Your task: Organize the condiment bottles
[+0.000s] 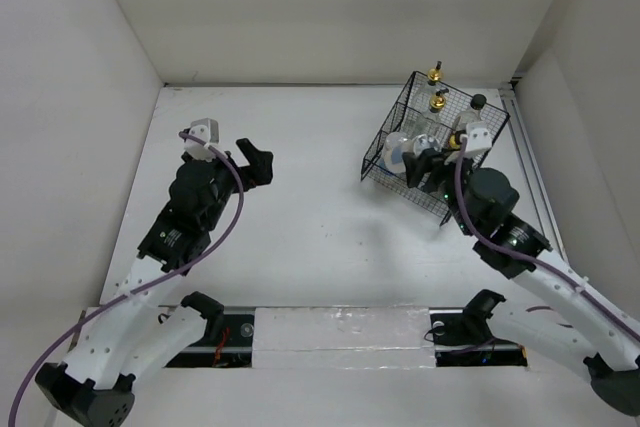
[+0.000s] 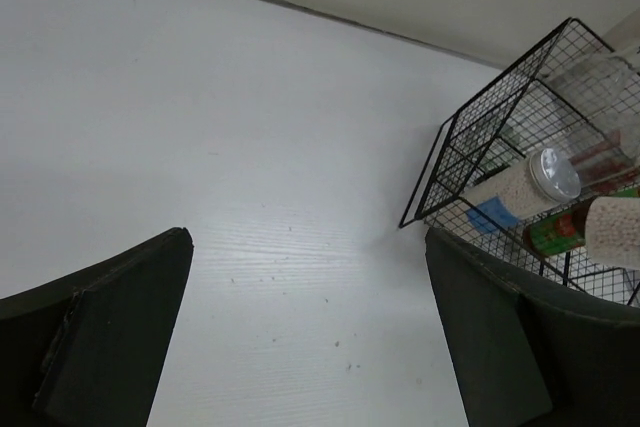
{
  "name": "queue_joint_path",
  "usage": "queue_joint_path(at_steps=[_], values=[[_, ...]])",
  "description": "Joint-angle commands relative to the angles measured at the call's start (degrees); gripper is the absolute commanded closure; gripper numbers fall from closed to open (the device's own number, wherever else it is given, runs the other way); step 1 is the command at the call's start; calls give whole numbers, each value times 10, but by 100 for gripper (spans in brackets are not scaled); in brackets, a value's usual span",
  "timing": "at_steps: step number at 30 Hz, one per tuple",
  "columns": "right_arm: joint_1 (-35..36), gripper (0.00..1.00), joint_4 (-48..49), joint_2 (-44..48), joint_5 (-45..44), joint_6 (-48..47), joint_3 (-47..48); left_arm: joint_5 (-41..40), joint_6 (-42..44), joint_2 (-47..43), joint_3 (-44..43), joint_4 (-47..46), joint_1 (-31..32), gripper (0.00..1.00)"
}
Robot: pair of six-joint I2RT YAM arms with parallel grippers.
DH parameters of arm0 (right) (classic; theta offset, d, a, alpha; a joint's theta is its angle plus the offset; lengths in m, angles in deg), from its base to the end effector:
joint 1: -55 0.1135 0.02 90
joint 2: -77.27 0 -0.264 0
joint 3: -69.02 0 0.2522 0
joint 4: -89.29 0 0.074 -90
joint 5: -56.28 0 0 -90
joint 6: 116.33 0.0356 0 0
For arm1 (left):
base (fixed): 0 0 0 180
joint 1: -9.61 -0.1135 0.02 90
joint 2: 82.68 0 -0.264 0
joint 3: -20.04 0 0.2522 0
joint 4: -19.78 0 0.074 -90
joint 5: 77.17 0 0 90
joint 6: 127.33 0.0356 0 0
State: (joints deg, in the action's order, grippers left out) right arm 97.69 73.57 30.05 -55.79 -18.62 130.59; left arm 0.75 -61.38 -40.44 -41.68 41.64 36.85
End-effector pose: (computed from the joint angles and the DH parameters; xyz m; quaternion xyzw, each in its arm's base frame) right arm 0.1502 0.1203 0.3672 -0.0835 0.7100 0.1680 0.6787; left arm 0.1555 -0.0717 0.3706 -0.0528 0.7194 -0.2295 0.6535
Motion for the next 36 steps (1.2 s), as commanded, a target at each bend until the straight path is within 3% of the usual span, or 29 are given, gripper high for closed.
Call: queue_joint_path(at_steps=[1,8,16,36], values=[[-39,54,-55,22,-54,31,1,24,9,12,-28,-5,-3,0],[-121,53,-68,-5,-41,36,19,56,21,66,-44,17,-3,0],[-161,53,-57,-37,-41,36,30,56,21,66,-44,17,-3,0],[-177,49,-57,-138,-25,58,-22,72,31,85,-44,17,-3,0]])
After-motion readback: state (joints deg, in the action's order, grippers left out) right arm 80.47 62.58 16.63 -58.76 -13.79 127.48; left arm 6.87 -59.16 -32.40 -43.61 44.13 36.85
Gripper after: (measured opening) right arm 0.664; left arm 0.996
